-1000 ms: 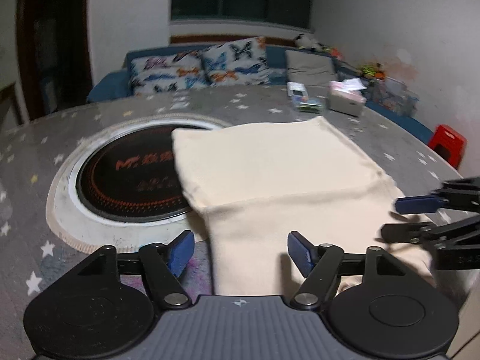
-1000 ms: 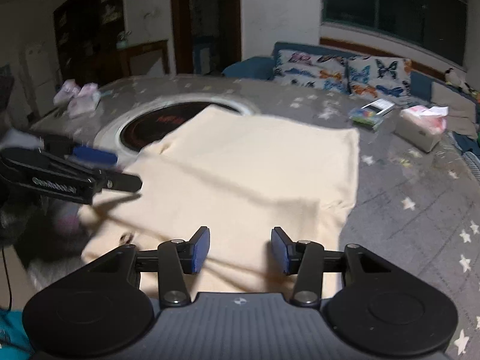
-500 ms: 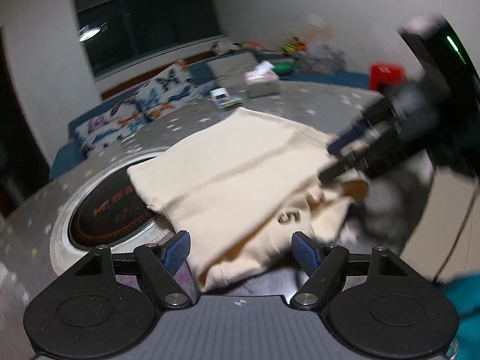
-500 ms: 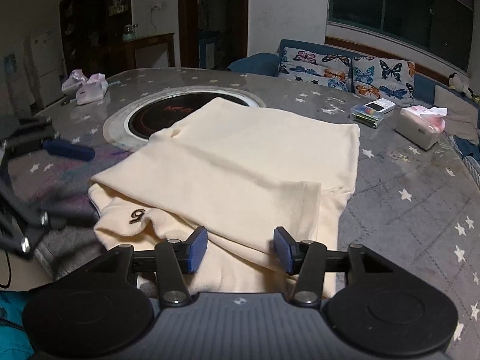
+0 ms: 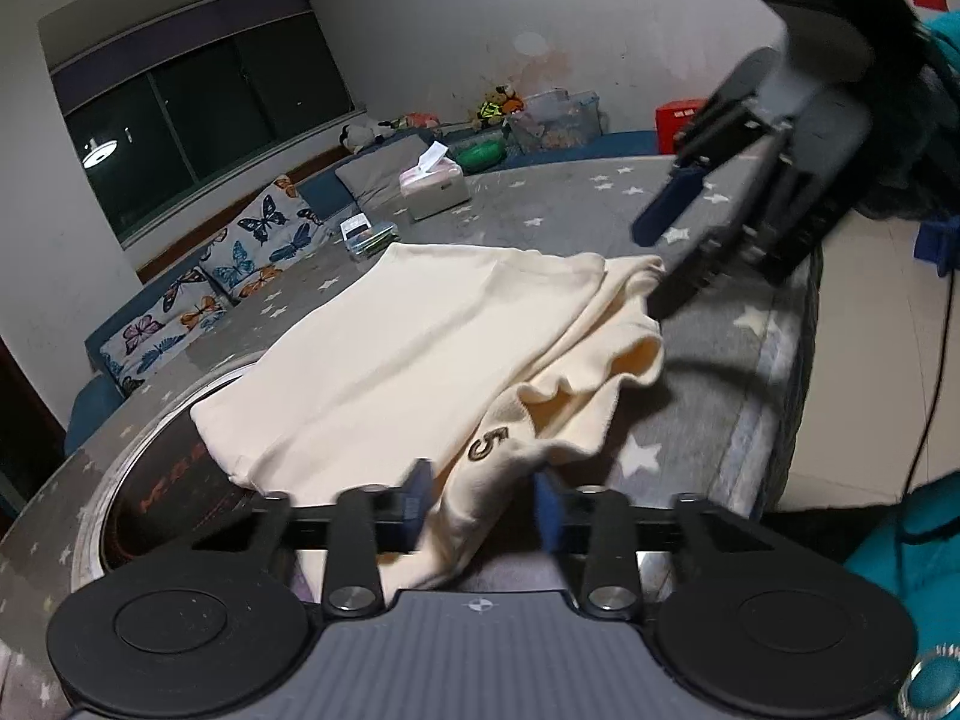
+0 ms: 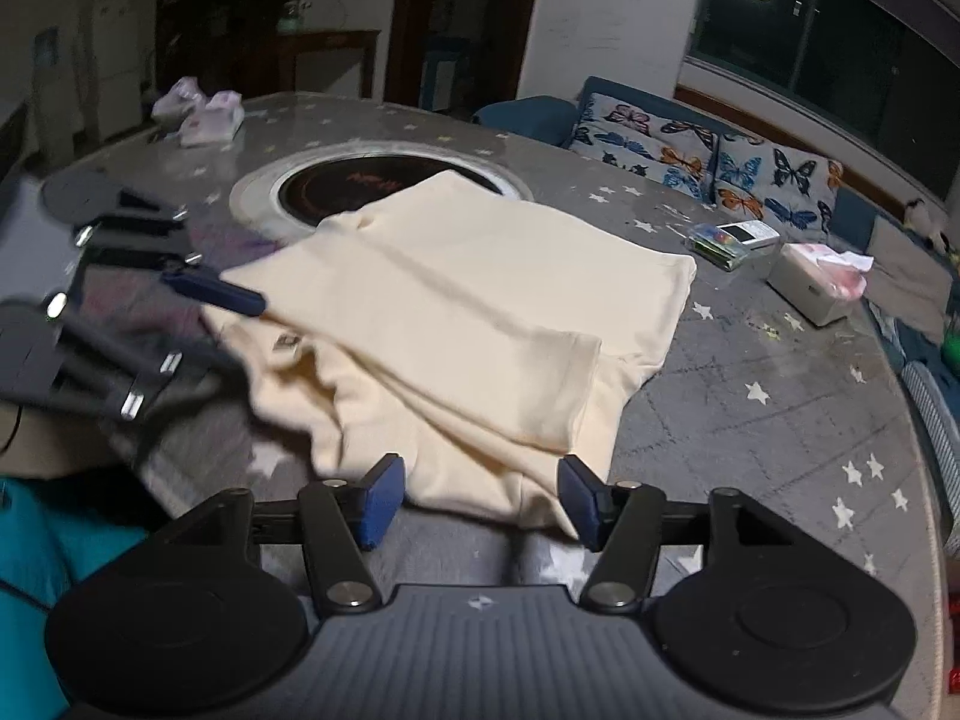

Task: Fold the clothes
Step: 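Move both grippers to the hem of the folded sweatshirt, then grasp the hem with the right gripper while the left gripper grasps the hem beside it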

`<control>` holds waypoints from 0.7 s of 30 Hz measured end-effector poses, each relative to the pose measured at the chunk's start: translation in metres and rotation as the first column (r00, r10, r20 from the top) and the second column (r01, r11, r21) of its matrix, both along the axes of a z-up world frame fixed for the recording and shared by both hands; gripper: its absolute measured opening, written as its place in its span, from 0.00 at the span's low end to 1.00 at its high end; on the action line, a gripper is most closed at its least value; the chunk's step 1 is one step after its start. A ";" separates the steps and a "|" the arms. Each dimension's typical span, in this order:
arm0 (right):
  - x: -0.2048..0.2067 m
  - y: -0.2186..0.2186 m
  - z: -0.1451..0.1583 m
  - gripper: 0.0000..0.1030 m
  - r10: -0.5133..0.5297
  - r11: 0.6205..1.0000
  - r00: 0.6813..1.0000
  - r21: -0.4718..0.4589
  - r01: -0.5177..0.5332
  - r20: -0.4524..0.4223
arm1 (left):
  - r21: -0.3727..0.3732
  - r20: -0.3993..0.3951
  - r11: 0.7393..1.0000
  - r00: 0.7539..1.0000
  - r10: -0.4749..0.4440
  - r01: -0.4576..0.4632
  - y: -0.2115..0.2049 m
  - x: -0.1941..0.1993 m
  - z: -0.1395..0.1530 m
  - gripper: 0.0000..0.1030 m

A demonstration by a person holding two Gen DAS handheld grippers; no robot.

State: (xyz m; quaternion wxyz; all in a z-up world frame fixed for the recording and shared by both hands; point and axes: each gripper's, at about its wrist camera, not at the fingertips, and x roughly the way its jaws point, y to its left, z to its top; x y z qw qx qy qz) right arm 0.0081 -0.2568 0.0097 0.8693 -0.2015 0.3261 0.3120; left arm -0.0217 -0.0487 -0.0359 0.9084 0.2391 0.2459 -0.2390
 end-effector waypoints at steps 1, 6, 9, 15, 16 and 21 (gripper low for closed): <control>-0.003 0.000 -0.001 0.63 0.015 1.000 1.000 -0.011 -0.015 0.005 | -0.018 -0.008 1.000 1.000 0.007 -0.008 0.001 0.003 0.002 0.18; -0.011 0.008 -0.006 0.66 0.084 0.996 0.996 -0.030 -0.083 0.033 | -0.117 -0.048 0.990 0.996 0.070 -0.075 0.009 0.026 0.015 0.11; -0.009 0.016 -0.010 0.66 0.111 0.993 0.991 -0.042 -0.108 0.071 | -0.168 -0.081 0.979 0.992 0.100 -0.112 0.015 0.039 0.019 0.10; 0.007 0.030 -0.018 0.57 0.135 0.990 0.987 -0.041 -0.132 0.088 | -0.198 -0.103 0.972 0.989 0.109 -0.128 0.019 0.050 0.021 0.10; 0.011 0.032 -0.019 0.47 0.136 0.990 0.988 -0.040 -0.133 0.078 | -0.199 -0.106 0.972 0.989 0.108 -0.127 0.020 0.048 0.020 0.11; 0.025 0.033 -0.019 0.20 0.125 0.992 0.992 -0.009 -0.125 0.035 | -0.193 -0.110 0.974 0.989 0.100 -0.120 0.027 0.037 0.019 0.31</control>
